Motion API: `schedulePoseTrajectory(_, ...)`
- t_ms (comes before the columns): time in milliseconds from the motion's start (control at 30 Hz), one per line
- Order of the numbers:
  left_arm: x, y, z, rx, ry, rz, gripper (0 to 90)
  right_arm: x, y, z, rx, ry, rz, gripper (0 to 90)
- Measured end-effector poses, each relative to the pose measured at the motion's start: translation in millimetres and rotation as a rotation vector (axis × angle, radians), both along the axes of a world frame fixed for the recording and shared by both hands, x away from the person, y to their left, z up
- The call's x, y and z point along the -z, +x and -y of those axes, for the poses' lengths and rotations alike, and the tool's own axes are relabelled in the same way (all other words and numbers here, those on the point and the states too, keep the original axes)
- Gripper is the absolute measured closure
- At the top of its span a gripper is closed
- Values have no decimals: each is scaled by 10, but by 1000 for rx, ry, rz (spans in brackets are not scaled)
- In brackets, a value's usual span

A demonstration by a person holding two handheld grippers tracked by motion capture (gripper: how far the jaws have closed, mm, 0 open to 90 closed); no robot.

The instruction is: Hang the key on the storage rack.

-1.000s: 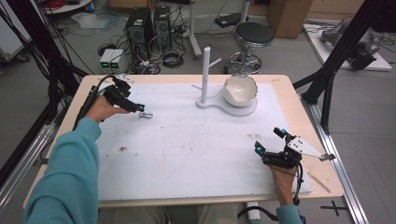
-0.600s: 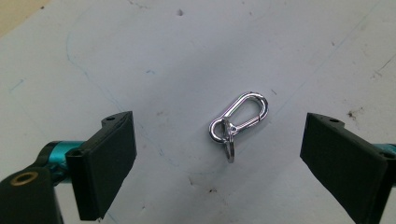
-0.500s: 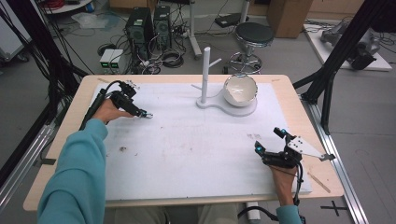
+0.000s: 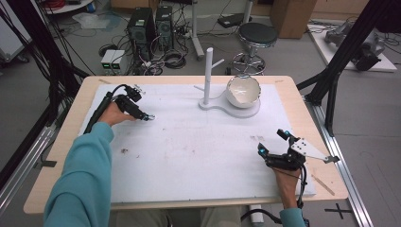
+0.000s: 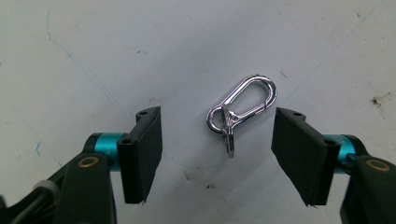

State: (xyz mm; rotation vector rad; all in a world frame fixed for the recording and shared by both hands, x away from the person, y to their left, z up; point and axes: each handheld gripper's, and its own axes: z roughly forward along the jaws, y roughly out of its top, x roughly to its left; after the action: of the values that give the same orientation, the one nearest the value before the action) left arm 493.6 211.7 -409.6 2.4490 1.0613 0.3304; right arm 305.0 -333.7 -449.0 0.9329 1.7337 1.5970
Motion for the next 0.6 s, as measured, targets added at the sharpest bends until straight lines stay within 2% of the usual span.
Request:
schedulePoseTrajectory(133,5,-5,17,-5,2,-4,415,0,0,1,0,1,-1,7)
schedulePoseTrajectory(300,14,-4,17,-22,24,-17,509,1,1,0,-1,2,0,7)
schedulePoseTrajectory(433,22,-4,23,-15,29,-24,559,1,1,0,-1,3,0,7)
schedulePoseTrajectory(600,25,-4,35,-25,38,-16,642,1,1,0,-2,2,0,7)
